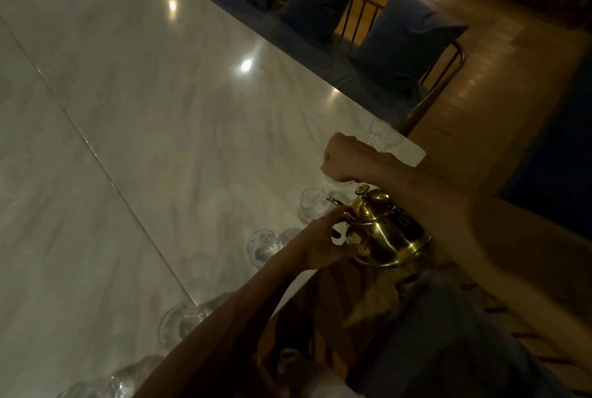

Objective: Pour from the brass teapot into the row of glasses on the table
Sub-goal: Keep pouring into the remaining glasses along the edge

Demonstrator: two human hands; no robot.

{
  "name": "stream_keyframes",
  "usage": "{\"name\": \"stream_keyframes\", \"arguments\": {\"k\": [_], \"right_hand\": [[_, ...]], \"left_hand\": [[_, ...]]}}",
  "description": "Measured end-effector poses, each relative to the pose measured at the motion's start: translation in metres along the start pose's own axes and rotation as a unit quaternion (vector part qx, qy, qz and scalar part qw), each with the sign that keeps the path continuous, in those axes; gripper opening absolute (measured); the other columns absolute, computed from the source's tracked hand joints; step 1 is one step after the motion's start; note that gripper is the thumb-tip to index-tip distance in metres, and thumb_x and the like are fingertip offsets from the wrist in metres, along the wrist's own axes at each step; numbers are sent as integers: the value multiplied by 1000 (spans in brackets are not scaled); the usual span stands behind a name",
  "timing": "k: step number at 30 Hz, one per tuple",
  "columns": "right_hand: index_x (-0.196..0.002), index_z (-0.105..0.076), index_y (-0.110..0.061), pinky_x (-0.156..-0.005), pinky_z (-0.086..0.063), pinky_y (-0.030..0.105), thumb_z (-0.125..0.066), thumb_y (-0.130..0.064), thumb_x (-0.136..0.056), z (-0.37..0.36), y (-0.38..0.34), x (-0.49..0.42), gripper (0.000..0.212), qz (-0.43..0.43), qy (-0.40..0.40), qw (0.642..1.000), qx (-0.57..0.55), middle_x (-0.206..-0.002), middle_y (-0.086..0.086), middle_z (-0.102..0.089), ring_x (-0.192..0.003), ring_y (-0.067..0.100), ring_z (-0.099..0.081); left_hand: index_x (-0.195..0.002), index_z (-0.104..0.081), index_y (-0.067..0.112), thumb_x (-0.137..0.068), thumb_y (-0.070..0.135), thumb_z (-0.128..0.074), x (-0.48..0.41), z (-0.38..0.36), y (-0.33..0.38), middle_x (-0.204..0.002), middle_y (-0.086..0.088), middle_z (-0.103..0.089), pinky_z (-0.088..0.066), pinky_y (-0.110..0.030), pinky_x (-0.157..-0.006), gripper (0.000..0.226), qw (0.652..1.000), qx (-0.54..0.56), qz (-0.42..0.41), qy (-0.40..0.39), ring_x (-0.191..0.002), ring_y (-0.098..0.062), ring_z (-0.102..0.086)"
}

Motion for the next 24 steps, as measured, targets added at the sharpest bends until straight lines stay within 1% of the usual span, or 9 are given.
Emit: {"name": "stream_keyframes", "arguments": {"k": [5, 8, 11, 13, 17, 18, 20, 22, 24], "right_hand": [[-124, -63, -6, -79, -56, 34, -63, -21, -90, -2, 1, 1, 37, -4, -3, 1000, -3, -111, 12, -69, -91, 26, -67], [-124, -63, -4, -68, -55, 31, -63, -21, -91, -1, 1, 3, 37, -3, -7, 1000, -4, -112, 13, -70, -87, 25, -67], [-125, -62, -4, -53, -43, 26, -63, -20, -91, 0, 3, 4, 37, -5, -5, 1000, -9, -112, 13, -69, -74, 22, -61], [-124, -63, -4, -49, -41, 25, -63, -19, -91, 0, 6, 5, 36, -8, -2, 1000, -14, -110, 13, -69, -68, 20, -59], [-106, -67, -3, -48, -41, 25, -64, -17, -89, -1, 14, 8, 22, -11, 14, 999, -31, -91, 10, -70, -59, 18, -57], [-103, -69, 0, -51, -47, 27, -64, -17, -89, -1, 18, 10, 22, -11, 19, 999, -42, -91, 11, -71, -61, 20, -61], [-108, -73, 2, -72, -62, 37, -65, -16, -89, 0, 25, 14, 28, -3, 33, 997, -74, -109, 14, -75, -83, 26, -72], [-111, -74, 0, -90, -58, 39, -65, -18, -92, 2, 33, 22, 28, 13, 50, 993, -104, -121, 12, -73, -104, 27, -71], [-116, -74, -4, -93, -48, 27, -66, -19, -94, 6, 43, 28, 28, 21, 65, 988, -140, -131, 8, -69, -120, 24, -64]], "left_hand": [[-151, -39, 26, -87, 29, -77, 3, 0, 2, -150, 7, -47, -48, -39, -107, 74, 1000, -4, 0, -1, -138, -8, -45], [-150, -40, 26, -87, 28, -77, 4, 1, 2, -150, 7, -47, -49, -38, -106, 73, 1000, -6, 5, -3, -137, -8, -45], [-150, -39, 26, -87, 28, -78, 5, 2, 3, -149, 7, -48, -48, -36, -106, 75, 1000, -7, 9, -4, -136, -8, -45], [-151, -38, 25, -87, 26, -78, 4, 2, 5, -149, 5, -48, -48, -34, -106, 76, 1000, -13, 14, -8, -137, -10, -45], [-151, -39, 23, -85, 24, -79, 4, 0, 8, -148, 3, -50, -49, -37, -106, 77, 999, -29, 29, -17, -136, -13, -46], [-151, -39, 23, -84, 24, -79, 4, -1, 8, -148, 3, -50, -49, -38, -106, 78, 998, -38, 36, -20, -136, -13, -46], [-151, -38, 22, -84, 25, -79, 3, -2, 7, -147, 1, -52, -50, -39, -105, 78, 997, -65, 43, -24, -135, -15, -48], [-152, -37, 22, -84, 29, -79, 2, -4, 9, -146, -1, -54, -50, -42, -104, 80, 994, -103, 38, -24, -132, -20, -53], [-152, -36, 21, -85, 34, -78, 0, -5, 13, -144, -3, -56, -51, -45, -102, 81, 988, -149, 26, -20, -128, -24, -57]]}}
Point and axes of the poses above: each hand's wrist, its own x-axis away from the middle knuckle, its own z-axis out of the back of the hand, y = z × x, the point moved 4 cm from there along -x, towards the middle knuckle
